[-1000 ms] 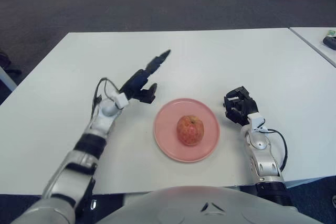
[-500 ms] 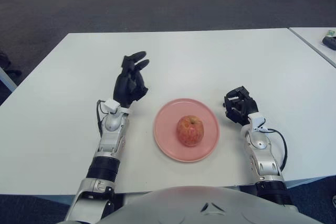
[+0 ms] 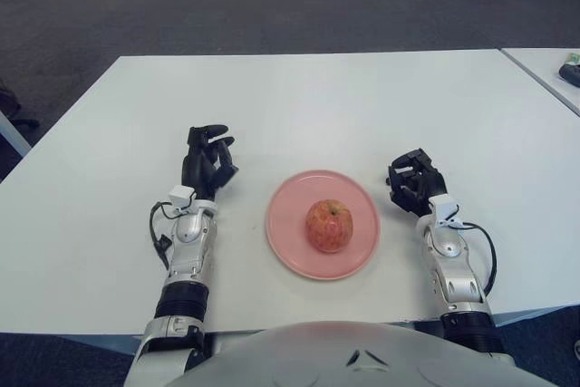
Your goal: Put the apple into the plate.
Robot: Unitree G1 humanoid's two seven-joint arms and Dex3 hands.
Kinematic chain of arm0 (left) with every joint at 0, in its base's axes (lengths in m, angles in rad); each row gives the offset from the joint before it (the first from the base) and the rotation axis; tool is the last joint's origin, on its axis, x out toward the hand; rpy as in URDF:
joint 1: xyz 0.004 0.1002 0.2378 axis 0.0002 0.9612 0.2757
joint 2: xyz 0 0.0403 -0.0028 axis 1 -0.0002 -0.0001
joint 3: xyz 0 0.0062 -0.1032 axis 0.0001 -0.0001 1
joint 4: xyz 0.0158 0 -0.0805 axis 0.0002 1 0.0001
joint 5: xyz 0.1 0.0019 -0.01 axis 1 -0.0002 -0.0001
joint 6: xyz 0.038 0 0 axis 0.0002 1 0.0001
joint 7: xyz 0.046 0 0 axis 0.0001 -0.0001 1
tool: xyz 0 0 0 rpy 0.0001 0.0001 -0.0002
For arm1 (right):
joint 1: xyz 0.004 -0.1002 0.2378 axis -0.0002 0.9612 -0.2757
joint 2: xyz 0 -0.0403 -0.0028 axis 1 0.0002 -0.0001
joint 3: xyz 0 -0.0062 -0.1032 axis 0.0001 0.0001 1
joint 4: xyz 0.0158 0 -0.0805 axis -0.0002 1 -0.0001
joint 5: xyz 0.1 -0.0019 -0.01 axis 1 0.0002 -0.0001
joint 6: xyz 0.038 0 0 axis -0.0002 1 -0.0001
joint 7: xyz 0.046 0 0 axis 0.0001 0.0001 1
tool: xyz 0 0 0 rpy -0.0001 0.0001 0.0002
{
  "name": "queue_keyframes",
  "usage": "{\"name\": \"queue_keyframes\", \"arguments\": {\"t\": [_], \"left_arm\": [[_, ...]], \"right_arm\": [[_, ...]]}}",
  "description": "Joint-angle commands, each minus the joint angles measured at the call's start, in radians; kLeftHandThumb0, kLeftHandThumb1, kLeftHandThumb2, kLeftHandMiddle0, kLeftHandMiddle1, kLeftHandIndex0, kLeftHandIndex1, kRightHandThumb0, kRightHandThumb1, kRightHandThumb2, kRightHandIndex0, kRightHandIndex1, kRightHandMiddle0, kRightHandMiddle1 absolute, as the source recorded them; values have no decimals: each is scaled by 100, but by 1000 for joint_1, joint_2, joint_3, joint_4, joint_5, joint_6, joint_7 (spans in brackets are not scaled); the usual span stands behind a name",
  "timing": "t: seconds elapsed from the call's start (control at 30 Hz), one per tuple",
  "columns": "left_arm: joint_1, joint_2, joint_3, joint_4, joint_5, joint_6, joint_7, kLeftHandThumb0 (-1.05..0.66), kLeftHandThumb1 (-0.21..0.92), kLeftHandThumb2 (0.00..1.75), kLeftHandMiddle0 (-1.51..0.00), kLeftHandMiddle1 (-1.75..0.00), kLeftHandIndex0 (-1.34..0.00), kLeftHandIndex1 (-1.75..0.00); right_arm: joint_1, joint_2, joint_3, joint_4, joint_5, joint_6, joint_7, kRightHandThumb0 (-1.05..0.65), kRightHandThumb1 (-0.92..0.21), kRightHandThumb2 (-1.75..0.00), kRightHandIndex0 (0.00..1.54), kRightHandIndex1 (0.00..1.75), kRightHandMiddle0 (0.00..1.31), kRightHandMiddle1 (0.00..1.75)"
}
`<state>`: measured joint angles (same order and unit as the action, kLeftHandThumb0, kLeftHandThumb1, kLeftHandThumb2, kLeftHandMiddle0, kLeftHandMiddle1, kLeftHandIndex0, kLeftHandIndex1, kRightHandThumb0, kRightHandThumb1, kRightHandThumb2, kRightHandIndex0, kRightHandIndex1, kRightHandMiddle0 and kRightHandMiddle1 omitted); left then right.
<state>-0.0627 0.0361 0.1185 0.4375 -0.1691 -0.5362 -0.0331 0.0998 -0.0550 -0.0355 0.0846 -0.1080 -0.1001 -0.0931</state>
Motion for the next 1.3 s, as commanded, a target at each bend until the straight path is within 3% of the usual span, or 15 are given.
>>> {"name": "queue_keyframes", "arguments": {"t": [0.0, 0.53, 1.27], "left_arm": [[-32, -10, 2, 33, 29, -70, -5, -42, 56, 103, -58, -173, -42, -175], [-22, -27, 12, 137, 62, -141, 7, -43, 46, 115, -77, -175, -49, -175], [-11, -11, 5, 197, 176, -82, 100, -45, 42, 120, -84, -175, -53, -175]], "right_arm": [[0, -6, 4, 31, -2, -8, 8, -37, -73, -80, 52, 138, 30, 175], [-3, -9, 2, 49, -6, -32, 10, -37, -72, -81, 52, 138, 31, 175], [-9, -11, 7, 53, 1, -21, 21, -37, -75, -77, 49, 136, 29, 175]]}}
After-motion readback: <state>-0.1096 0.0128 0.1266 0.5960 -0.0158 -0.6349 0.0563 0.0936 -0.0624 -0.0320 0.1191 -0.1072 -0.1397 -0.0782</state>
